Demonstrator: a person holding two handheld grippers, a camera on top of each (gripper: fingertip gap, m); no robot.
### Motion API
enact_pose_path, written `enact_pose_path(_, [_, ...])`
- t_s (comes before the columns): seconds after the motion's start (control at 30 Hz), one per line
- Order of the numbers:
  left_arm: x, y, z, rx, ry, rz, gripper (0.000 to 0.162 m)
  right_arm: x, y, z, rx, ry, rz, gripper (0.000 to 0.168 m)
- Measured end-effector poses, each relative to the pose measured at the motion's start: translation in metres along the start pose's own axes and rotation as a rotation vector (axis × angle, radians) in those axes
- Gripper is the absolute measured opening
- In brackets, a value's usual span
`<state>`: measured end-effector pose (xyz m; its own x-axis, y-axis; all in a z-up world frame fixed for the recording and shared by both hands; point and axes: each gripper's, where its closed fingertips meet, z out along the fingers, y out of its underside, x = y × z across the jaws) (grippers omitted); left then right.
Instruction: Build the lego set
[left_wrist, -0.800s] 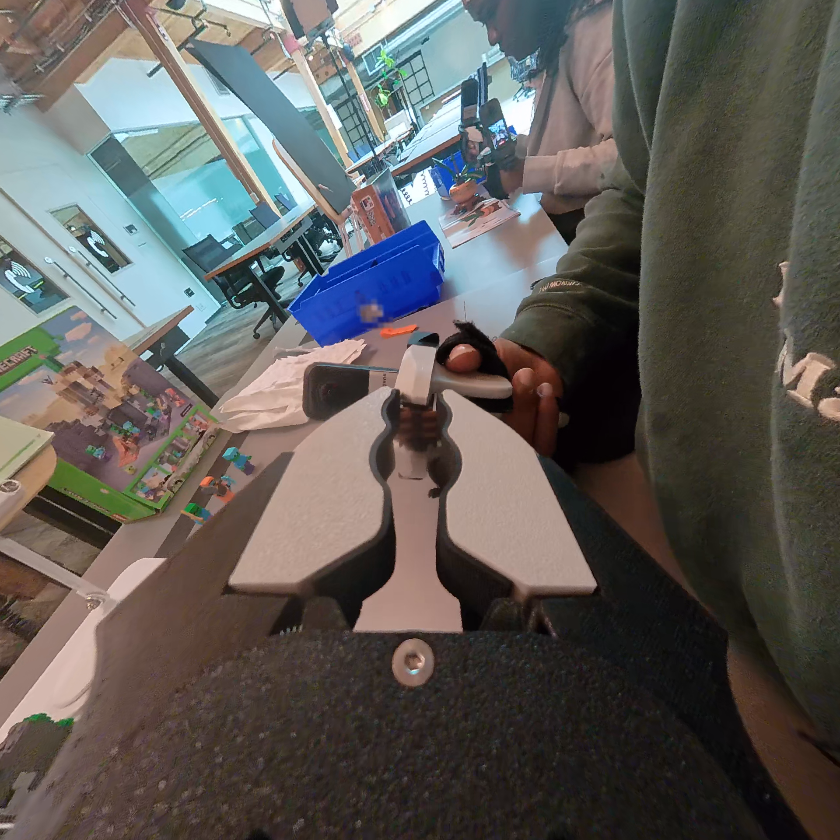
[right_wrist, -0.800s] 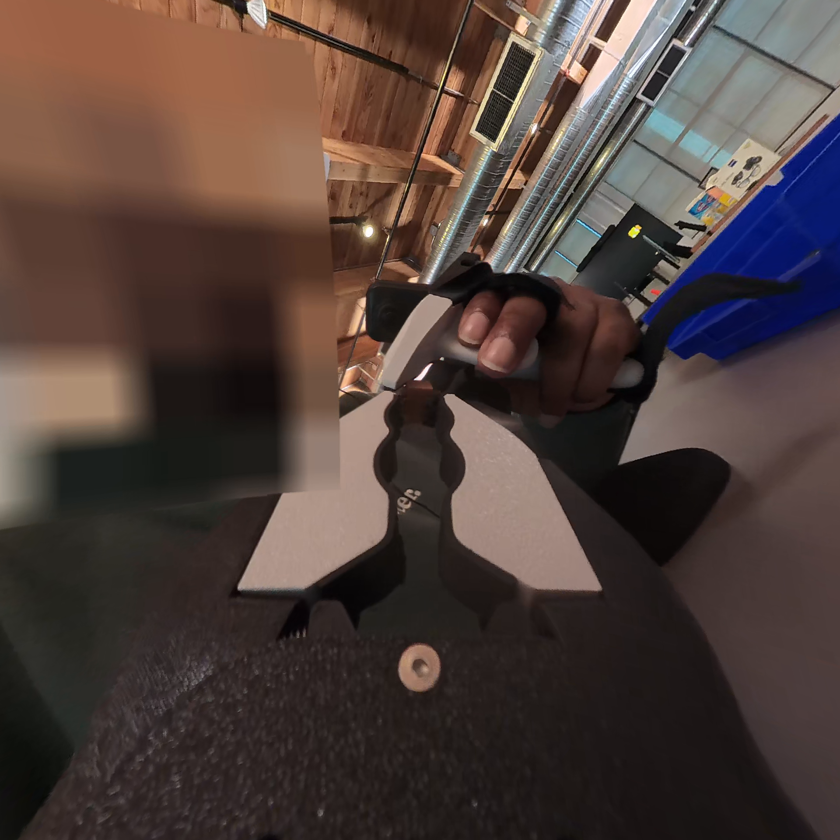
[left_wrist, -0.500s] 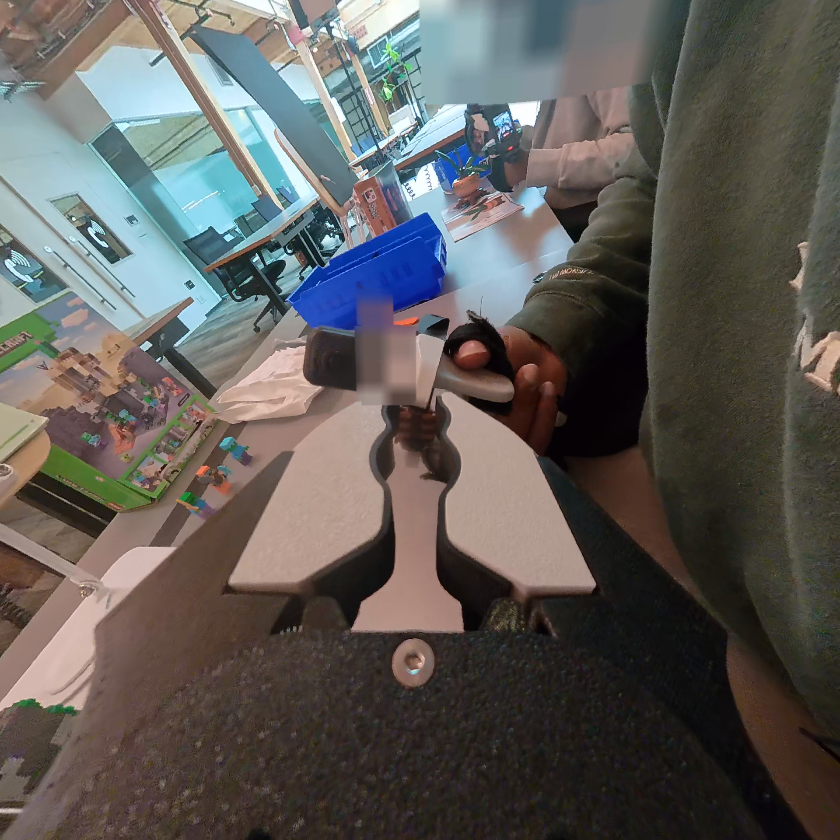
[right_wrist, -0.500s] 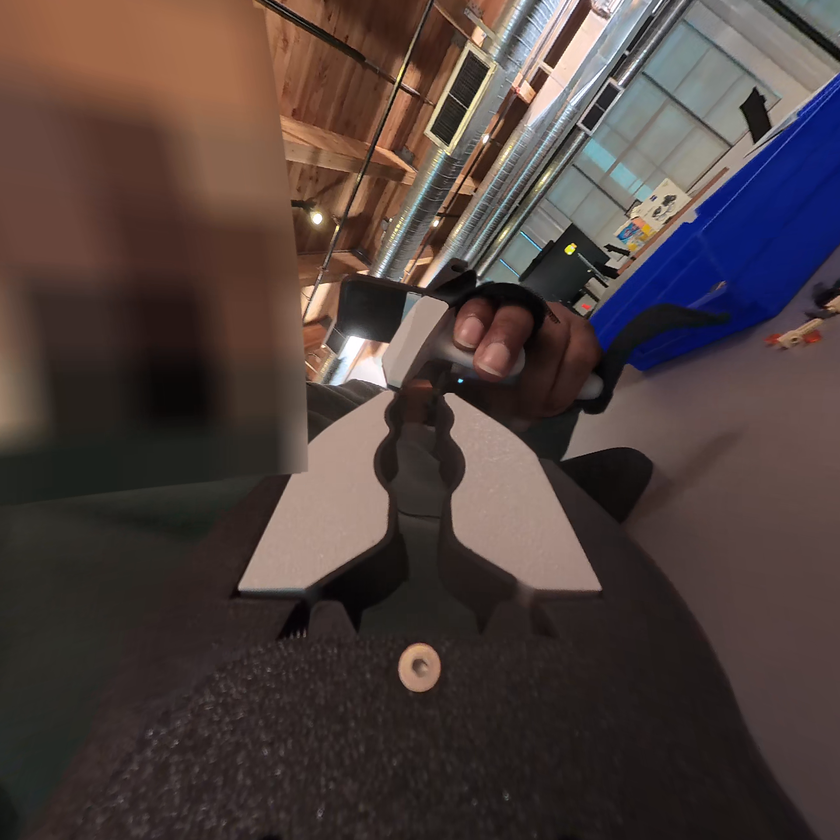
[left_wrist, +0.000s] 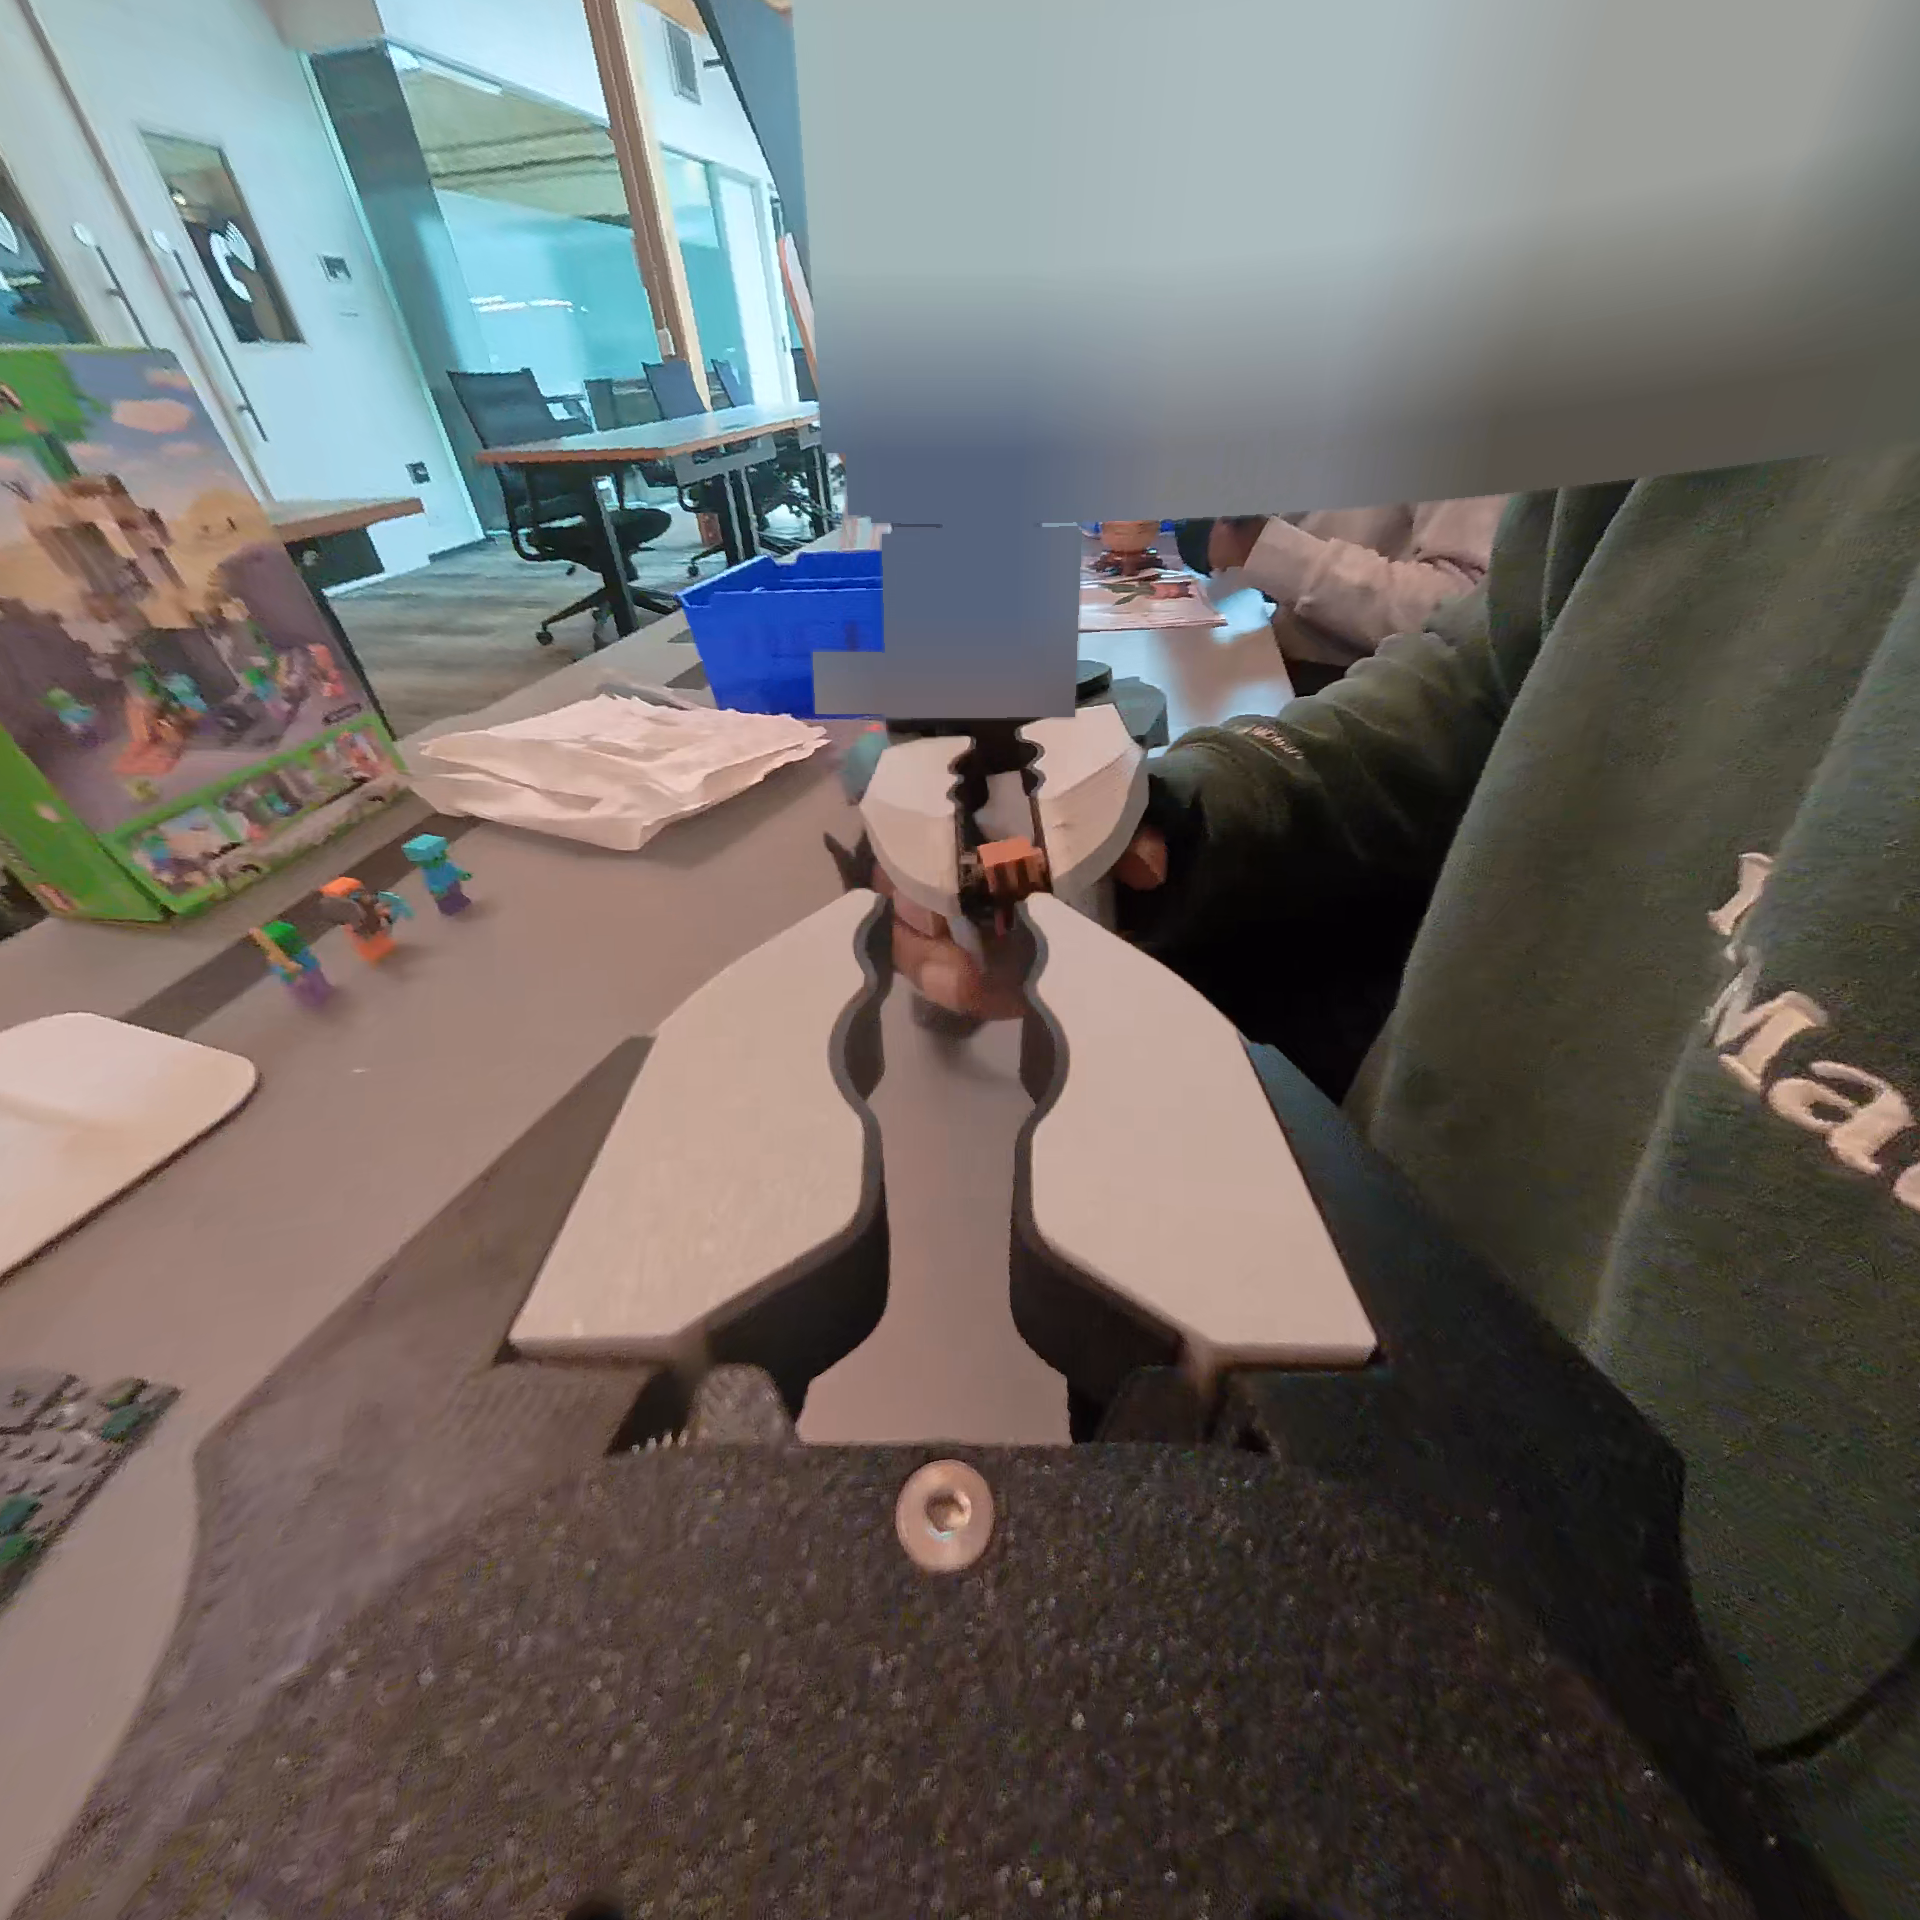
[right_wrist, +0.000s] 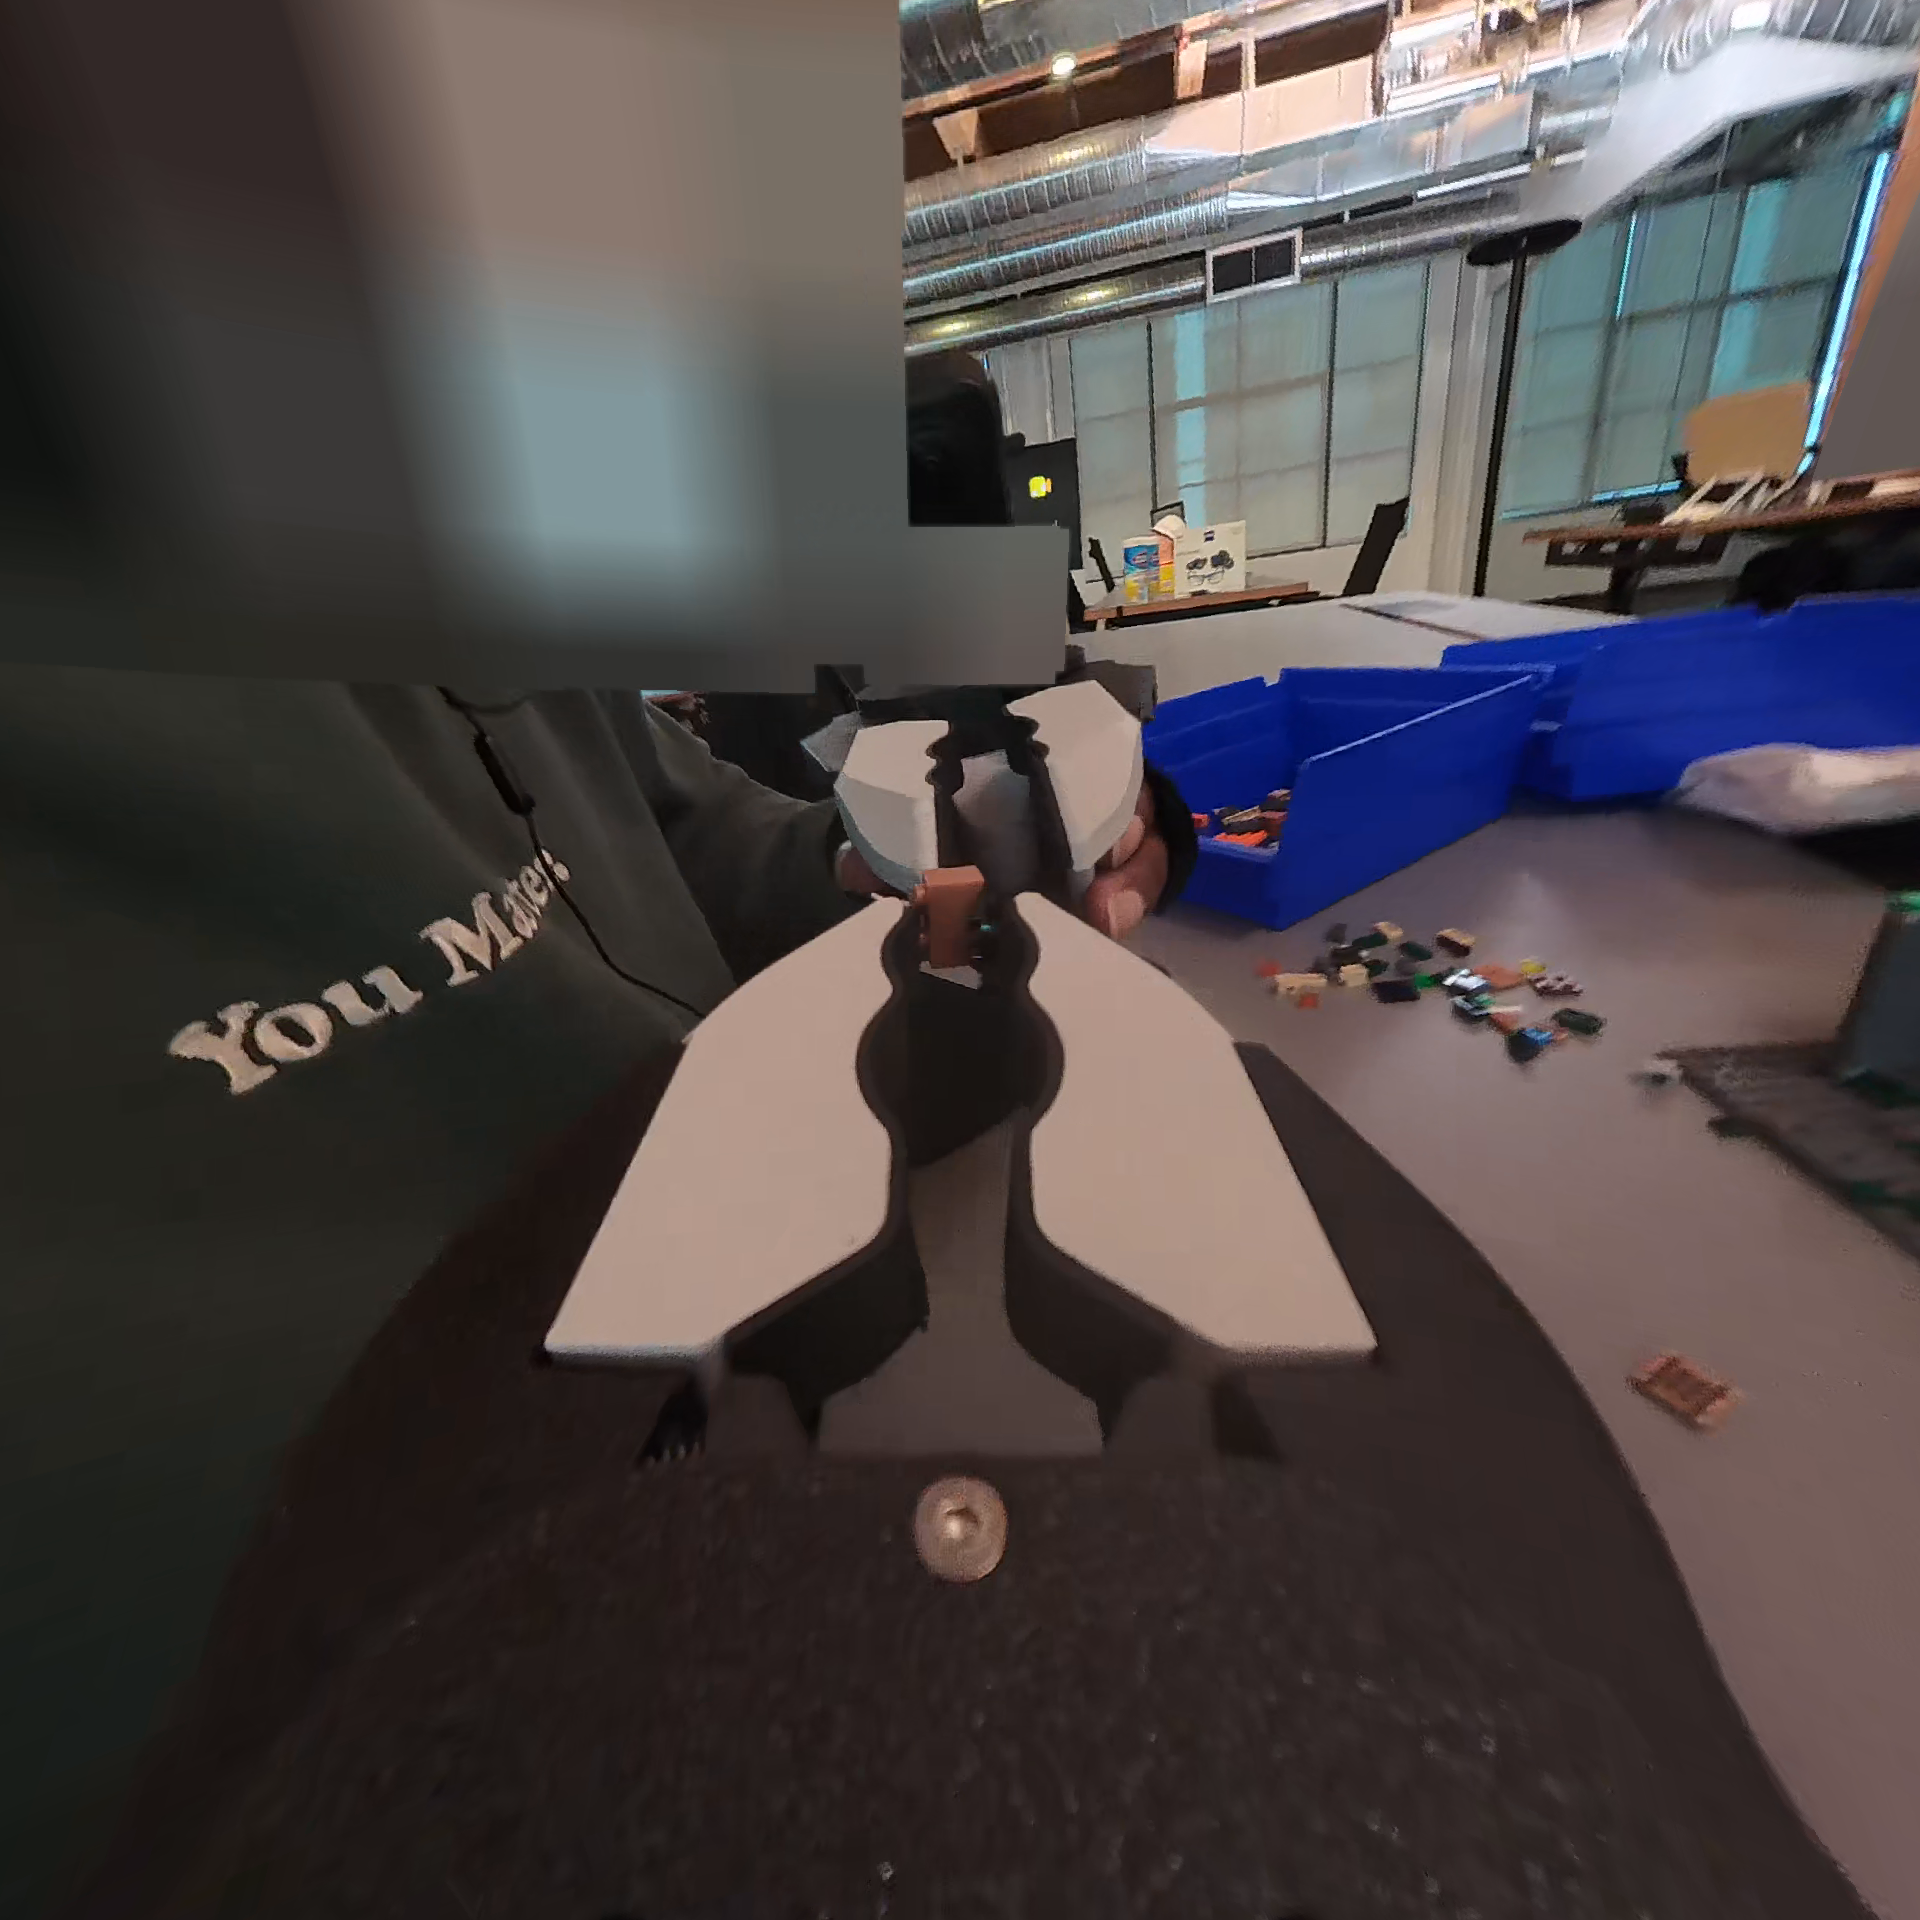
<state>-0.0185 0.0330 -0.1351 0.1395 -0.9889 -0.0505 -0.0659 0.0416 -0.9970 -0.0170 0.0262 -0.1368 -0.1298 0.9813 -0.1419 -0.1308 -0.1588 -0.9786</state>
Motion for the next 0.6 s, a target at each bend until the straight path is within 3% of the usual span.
enact_pose_path(0.33, [0.021, -0.003, 0.009, 0.001, 0.053, 0.038, 0.015, -0.018, -0.007, 0.001, 0.025, -0.041, -0.296, 0.014])
enact_pose_path(0.6, [0.025, -0.008, 0.01, 0.011, 0.03, 0.08, 0.004, -0.025, -0.01, -0.001, 0.089, -0.094, -0.26, 0.014])
